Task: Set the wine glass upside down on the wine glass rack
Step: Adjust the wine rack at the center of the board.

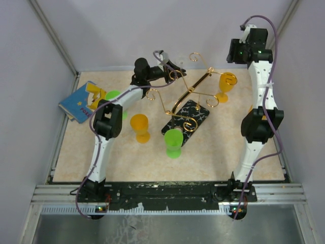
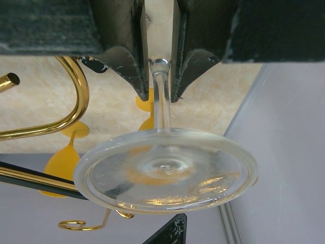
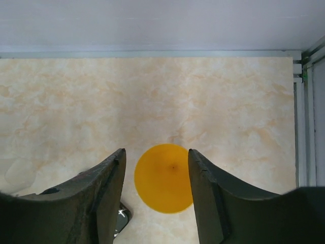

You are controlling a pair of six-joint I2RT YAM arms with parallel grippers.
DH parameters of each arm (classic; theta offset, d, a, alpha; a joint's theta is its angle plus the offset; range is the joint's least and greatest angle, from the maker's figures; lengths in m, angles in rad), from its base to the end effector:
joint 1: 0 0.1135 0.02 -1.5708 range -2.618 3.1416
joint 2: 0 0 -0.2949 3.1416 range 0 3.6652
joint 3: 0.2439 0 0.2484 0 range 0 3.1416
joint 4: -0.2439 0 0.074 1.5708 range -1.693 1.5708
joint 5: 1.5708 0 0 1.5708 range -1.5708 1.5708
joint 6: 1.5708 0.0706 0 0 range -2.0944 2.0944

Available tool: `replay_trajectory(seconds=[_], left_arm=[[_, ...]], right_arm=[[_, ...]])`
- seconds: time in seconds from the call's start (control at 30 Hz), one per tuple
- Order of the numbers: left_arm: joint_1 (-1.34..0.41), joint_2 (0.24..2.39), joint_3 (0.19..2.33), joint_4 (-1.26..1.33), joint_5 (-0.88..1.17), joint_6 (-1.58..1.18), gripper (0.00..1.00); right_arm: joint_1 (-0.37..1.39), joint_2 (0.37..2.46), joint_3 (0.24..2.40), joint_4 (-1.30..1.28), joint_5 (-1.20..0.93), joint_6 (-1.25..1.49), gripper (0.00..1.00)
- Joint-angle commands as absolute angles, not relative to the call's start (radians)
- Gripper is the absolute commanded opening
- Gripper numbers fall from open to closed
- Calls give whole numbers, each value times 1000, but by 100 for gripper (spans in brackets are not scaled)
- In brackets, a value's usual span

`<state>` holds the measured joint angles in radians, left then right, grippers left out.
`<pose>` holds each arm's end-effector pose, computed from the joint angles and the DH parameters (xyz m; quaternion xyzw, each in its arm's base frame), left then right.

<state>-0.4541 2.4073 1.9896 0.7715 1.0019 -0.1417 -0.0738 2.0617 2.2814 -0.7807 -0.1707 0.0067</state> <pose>0.5029 -0.3117 0.3070 0.4673 0.4340 -0.4737 0.6074 0.5023 -0.0251 0.4083 -0.0061 0.8730 0.0584 0.4842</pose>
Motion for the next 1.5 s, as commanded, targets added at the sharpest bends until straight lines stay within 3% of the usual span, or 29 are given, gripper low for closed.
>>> replay_trajectory(seconds=[0.0,0.13,0.77,0.9,1.1,1.27,1.47], left_arm=[[-464,2398,2017,835,1007,-157,0],[-436,2387,1986,874,995,-192,0],[-308,2265,1812,948,977,-190,0],[-297,2261,1811,947,984,-191,0],[-285,2262,1813,946,997,-193,0],[-272,2261,1815,952,1007,-201,0],[-258,2265,1813,964,1016,-214,0]], right_arm=[[-55,1960,2275,-745,-207,-18,55],[3,1954,2282,-752,-220,-50,60],[186,2054,2412,-859,-174,-91,61],[192,2059,2429,-867,-80,-106,61],[193,2019,2407,-796,-95,-78,79],[193,1969,2316,-709,-87,-28,85],[193,1993,2331,-733,68,15,99]])
